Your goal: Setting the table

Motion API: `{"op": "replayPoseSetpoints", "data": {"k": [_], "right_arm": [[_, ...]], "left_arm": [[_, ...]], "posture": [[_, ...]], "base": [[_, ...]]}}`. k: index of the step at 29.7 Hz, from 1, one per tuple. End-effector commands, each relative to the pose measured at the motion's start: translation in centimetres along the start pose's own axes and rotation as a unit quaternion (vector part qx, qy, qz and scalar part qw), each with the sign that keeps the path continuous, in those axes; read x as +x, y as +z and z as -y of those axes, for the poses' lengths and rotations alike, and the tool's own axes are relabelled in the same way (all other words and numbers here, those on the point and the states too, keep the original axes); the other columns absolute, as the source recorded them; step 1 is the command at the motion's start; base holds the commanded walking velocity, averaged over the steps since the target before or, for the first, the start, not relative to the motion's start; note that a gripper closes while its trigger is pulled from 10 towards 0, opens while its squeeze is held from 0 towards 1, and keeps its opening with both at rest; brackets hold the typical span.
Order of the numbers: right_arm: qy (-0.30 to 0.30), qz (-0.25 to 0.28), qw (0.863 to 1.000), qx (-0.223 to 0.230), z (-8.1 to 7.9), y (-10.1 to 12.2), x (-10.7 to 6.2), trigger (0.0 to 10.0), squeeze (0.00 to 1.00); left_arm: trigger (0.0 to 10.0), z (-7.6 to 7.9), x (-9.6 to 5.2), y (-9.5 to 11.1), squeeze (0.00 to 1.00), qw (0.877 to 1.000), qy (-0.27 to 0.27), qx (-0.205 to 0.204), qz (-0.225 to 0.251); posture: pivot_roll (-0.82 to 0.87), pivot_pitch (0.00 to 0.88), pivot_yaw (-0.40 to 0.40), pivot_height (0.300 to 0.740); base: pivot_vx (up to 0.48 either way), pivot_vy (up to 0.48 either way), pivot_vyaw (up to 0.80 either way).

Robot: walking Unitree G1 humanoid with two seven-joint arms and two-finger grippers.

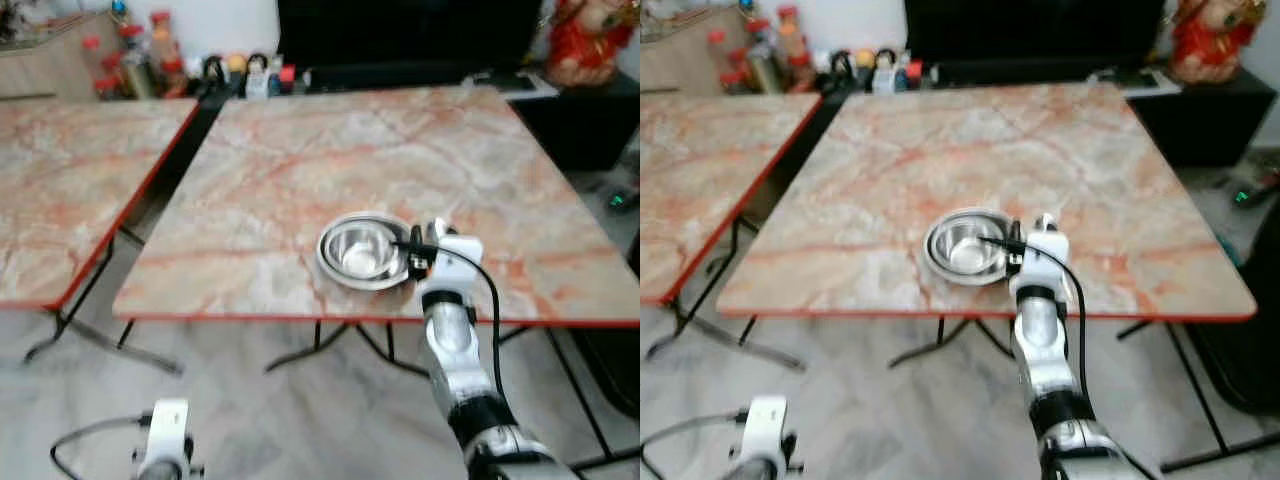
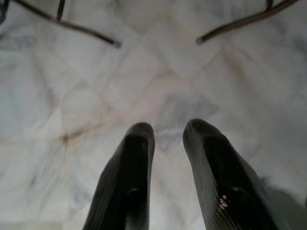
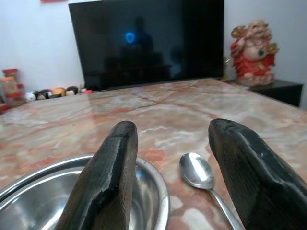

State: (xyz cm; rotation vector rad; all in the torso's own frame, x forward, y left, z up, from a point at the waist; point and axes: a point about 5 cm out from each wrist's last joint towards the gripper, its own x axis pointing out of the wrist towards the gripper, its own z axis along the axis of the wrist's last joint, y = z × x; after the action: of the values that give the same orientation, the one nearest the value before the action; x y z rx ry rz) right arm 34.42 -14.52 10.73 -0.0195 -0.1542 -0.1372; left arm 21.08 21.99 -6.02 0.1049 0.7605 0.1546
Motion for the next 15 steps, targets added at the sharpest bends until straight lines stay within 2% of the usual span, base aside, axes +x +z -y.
{"op": "replayPoseSetpoints", "data": {"k": [1, 15], "right_arm": [[0.016, 0.005, 1.000, 0.009, -1.37, 0.46, 0.07, 10.0, 0.00], [0.030, 0.006, 0.999, 0.011, -1.97, 0.68, 0.19, 10.0, 0.00]], "left_arm": [[10.0, -0.85, -0.18, -0.66, 0.00, 1.000, 0.013, -0.002, -0.012], [10.0, -0.54, -0.15, -0.60, 0.00, 1.000, 0.013, -0.008, -0.010]], "posture": [[0.02, 0.000, 0.079, 0.740], [0.02, 0.000, 0.063, 0.740]], "base": [[0.000, 0.345, 0.00], [0.000, 0.352, 0.00]]}}
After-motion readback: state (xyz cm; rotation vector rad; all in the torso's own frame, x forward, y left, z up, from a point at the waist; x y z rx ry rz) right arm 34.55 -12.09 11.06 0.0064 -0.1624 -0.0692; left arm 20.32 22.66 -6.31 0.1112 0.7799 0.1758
